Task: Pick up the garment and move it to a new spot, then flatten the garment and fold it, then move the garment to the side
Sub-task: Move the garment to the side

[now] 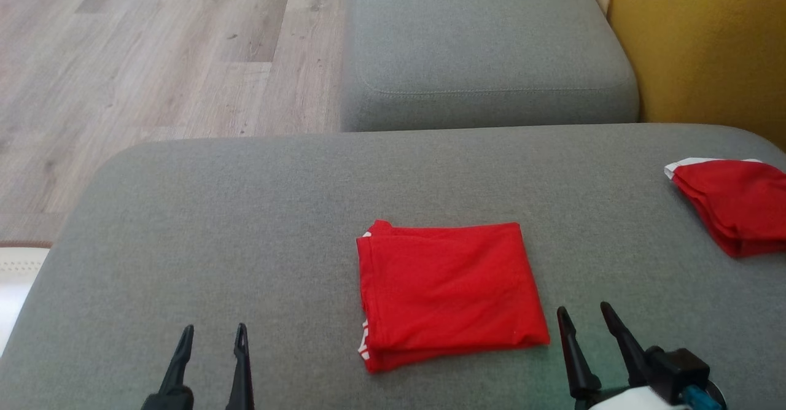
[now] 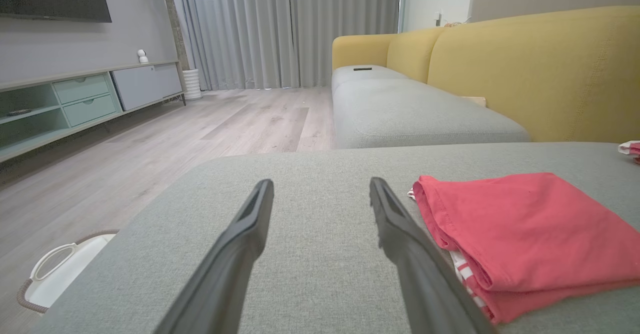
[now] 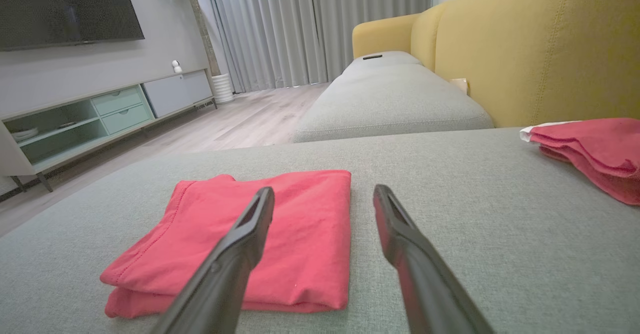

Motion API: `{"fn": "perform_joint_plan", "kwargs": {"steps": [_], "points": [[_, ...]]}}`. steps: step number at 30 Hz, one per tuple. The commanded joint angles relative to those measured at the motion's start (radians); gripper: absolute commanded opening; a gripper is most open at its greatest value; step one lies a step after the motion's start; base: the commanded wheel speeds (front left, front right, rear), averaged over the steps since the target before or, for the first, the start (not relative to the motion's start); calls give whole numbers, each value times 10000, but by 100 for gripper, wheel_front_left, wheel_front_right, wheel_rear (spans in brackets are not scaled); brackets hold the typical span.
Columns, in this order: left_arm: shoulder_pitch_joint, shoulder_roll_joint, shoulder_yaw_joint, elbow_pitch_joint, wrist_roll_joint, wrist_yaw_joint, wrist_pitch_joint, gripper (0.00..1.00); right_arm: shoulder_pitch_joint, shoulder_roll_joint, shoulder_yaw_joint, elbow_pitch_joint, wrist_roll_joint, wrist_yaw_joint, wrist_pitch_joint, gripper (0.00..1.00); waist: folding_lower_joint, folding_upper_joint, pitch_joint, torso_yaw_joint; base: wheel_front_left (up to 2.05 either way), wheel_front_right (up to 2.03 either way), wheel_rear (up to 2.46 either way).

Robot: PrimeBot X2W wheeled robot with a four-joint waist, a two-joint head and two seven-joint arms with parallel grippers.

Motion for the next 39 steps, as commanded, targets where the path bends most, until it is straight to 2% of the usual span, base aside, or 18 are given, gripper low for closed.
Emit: {"fn": "perform_joint_plan", "kwargs": {"steps": [1,20,30,35,39], "points": [[-394,-36,407,-289,138,-29,-122,100,-308,-25,165,-232,-101,21,-137,100,0,0,9,4,0,0,0],[-494,-112,432,-141,180,-139,-122,100,-615,5,128,178,-182,21,-137,100,0,0,137,70,0,0,0],[-733,-182,206,-170,258,-159,-122,100,-1145,-96,242,499,-29,21,-137,100,0,0,640,257,0,0,0],[-1022,-211,16,-141,290,-225,-122,100,-1901,-448,440,1259,488,21,-106,100,0,0,1051,413,0,0,0],[-1295,-229,-160,-59,305,-311,-122,100,-2759,-838,647,1966,1386,21,540,100,0,0,1400,544,0,0,0]]}}
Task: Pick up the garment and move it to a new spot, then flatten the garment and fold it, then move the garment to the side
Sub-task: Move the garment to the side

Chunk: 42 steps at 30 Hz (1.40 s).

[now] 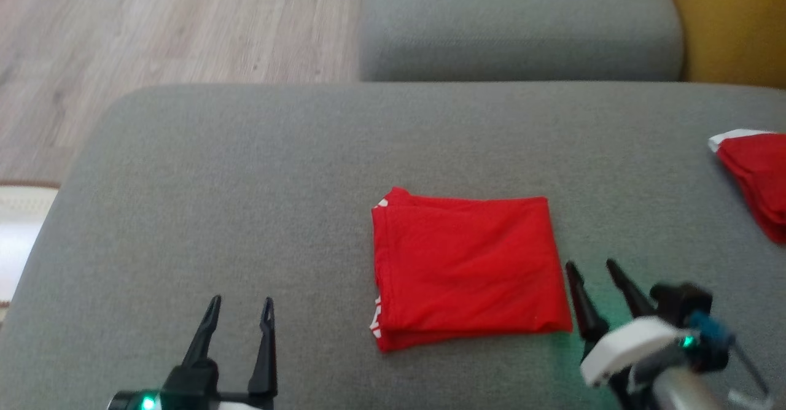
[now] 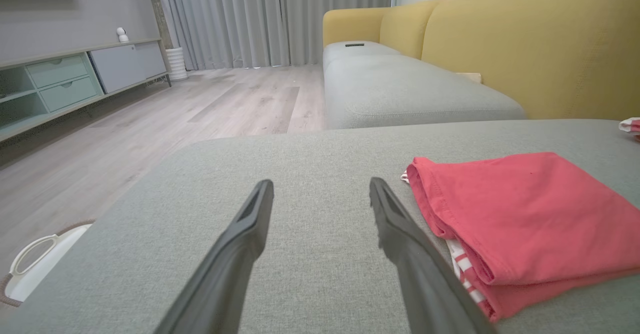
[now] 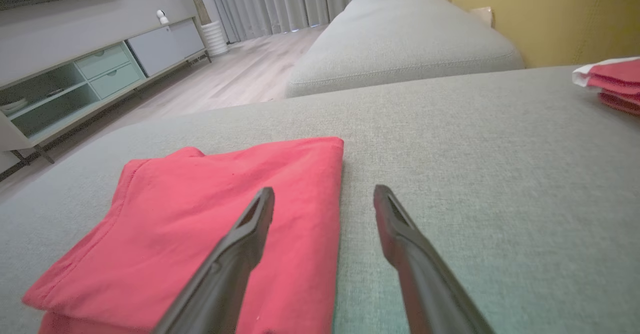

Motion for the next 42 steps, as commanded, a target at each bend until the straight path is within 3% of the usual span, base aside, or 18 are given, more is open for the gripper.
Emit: {"fn": "perform_joint_plan", "kwargs": {"steps": [1,10,19,20,21,22,29,42], "points": [[-594,-105,200,-271,66,-62,-122,100,-745,-305,262,-84,275,21,199,100,0,0,220,123,0,0,0],[-1263,-187,-343,-260,94,55,-122,100,-2079,-1397,982,908,1626,21,1343,100,0,0,1231,516,0,0,0],[-1727,-222,-637,-130,35,186,-122,100,-2212,-1427,1934,1373,2559,21,1815,100,0,0,1696,683,0,0,0],[-1756,-225,-651,-119,31,207,-122,100,-2224,-1452,2051,1371,2678,21,1881,83,0,0,1719,670,0,0,0],[-1779,-226,-663,-111,25,221,-122,100,-2255,-1500,2114,1361,2774,21,1873,15,0,0,1742,647,0,0,0],[-1798,-227,-674,-108,20,228,-122,100,-2300,-1571,2140,1355,2839,21,1826,0,0,0,1768,610,0,0,0],[-2078,-237,-800,-214,-5,227,-122,100,-3062,-2717,2258,1152,2711,21,1766,0,0,0,2317,77,0,0,0],[-3600,-253,-1450,-539,115,106,-122,100,-4801,-6459,1189,88,1672,21,2591,0,0,0,4207,-588,0,0,0]]}}
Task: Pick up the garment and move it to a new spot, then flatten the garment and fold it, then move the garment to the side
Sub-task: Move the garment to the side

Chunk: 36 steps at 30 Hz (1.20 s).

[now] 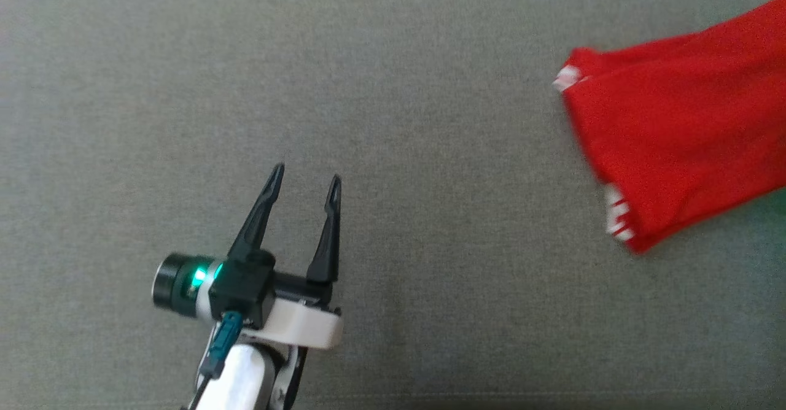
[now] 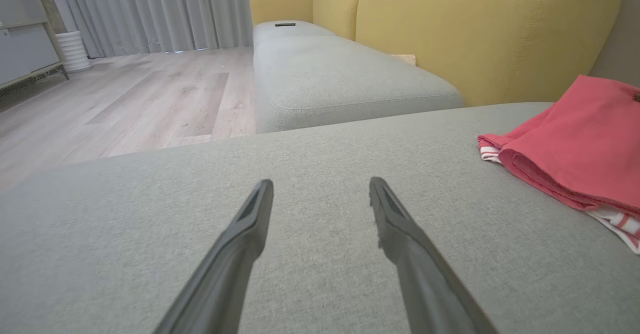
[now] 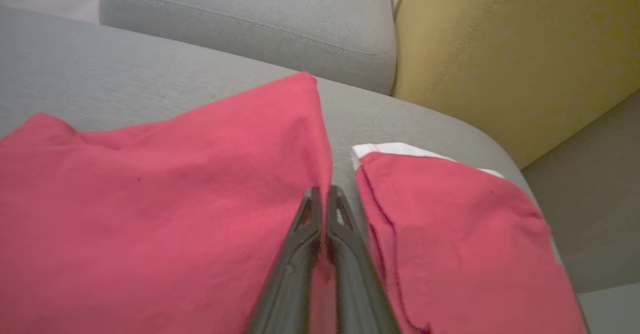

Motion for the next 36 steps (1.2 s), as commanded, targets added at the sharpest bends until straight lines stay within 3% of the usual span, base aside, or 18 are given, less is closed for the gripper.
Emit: {"fn": "perform_joint_plan", "kwargs": {"steps": [1,9,17,18,19,20,21,25,31,36], "points": [[-374,-49,187,-380,115,4,-103,100,-86,-696,-243,-385,-174,17,100,0,-1,0,491,-128,0,0,0],[-1137,-54,-99,-382,67,-3,-103,100,131,-2489,-2016,-1261,-1161,17,779,0,-1,0,1302,-74,0,0,0],[-1453,-32,-129,-316,122,11,-103,100,1025,-3340,-3980,-1680,-1957,17,1408,0,-1,0,1743,72,0,0,0],[-1467,-20,-130,-290,123,5,-103,100,1127,-3339,-4149,-1708,-2062,17,1479,26,-1,0,1767,75,0,0,0],[-1467,-20,-130,-290,123,5,-103,100,1127,-3339,-4149,-1708,-2062,17,1479,26,-1,0,1767,75,0,0,0],[-1490,-14,-143,-259,126,-9,-103,100,1200,-3296,-4326,-1742,-2193,17,1537,100,-1,0,1780,83,0,0,0],[-1519,-15,-166,-223,126,-25,-103,100,1269,-3241,-4485,-1793,-2389,17,1541,100,-1,0,1767,110,0,0,0],[-1585,-20,-201,-103,79,7,-103,100,1510,-2363,-4775,-2417,-3077,17,1395,100,-1,0,1387,206,0,0,0],[-1038,93,-28,165,-17,152,-103,100,1921,350,-4170,-3471,-3357,17,1113,100,-1,0,-22,128,0,0,0],[-264,152,362,348,-283,335,-103,100,2458,2602,-3293,-3459,-3159,17,270,100,-1,0,-1349,53,0,0,0]]}}
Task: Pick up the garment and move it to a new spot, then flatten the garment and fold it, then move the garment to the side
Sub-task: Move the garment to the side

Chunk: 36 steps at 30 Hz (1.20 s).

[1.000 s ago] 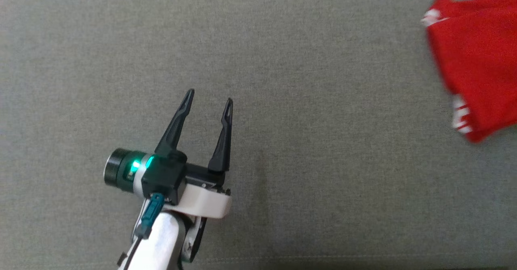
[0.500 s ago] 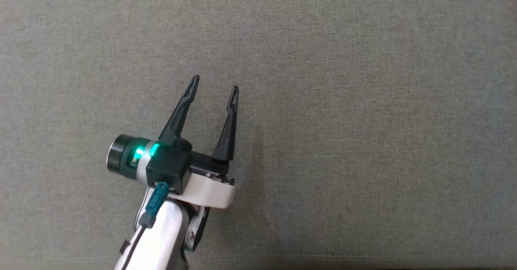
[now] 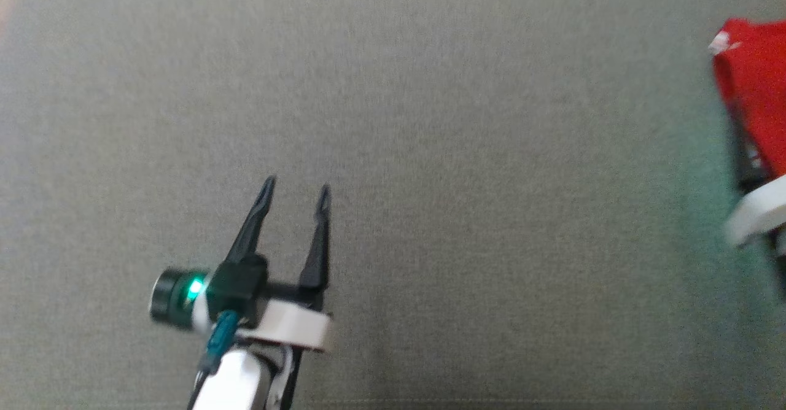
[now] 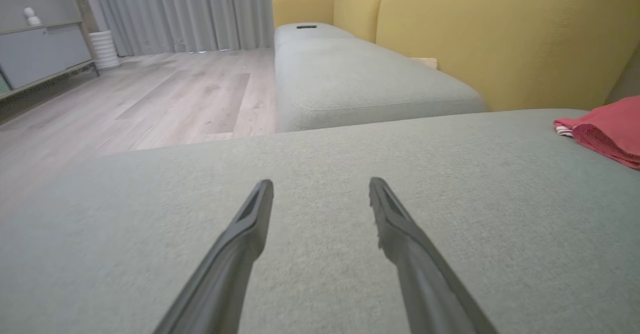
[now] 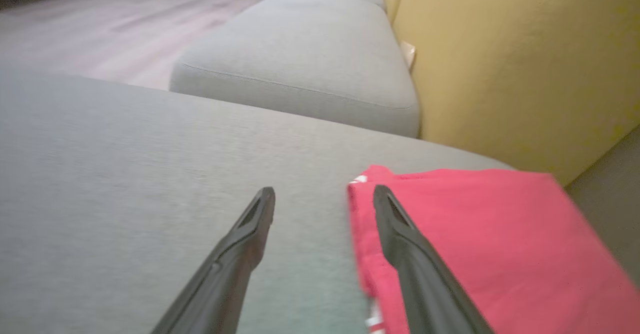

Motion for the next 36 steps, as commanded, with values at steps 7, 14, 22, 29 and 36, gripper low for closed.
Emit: {"fn": "perform_joint_plan", "kwargs": {"steps": [7,14,22,29,36], "points": [[1200,149,1154,207,-427,275,-76,100,942,1842,1719,1026,679,17,-1274,100,-1,0,-2424,-236,0,0,0],[2330,151,1951,145,-566,574,-76,100,1416,2959,2382,2323,840,17,-2437,100,-1,0,-3438,-416,0,0,0],[3066,159,2412,-59,-578,352,-76,100,1659,3497,2498,3034,627,17,-3522,100,-1,0,-4017,-502,0,0,0],[3395,121,2589,-438,-459,94,-76,100,2224,3755,2059,2354,286,17,-3643,100,-1,0,-4325,-447,0,0,0],[3718,69,2736,-552,-369,-128,-76,100,3185,3871,1932,1479,-10,17,-3648,100,-1,0,-4657,-508,0,0,0]]}}
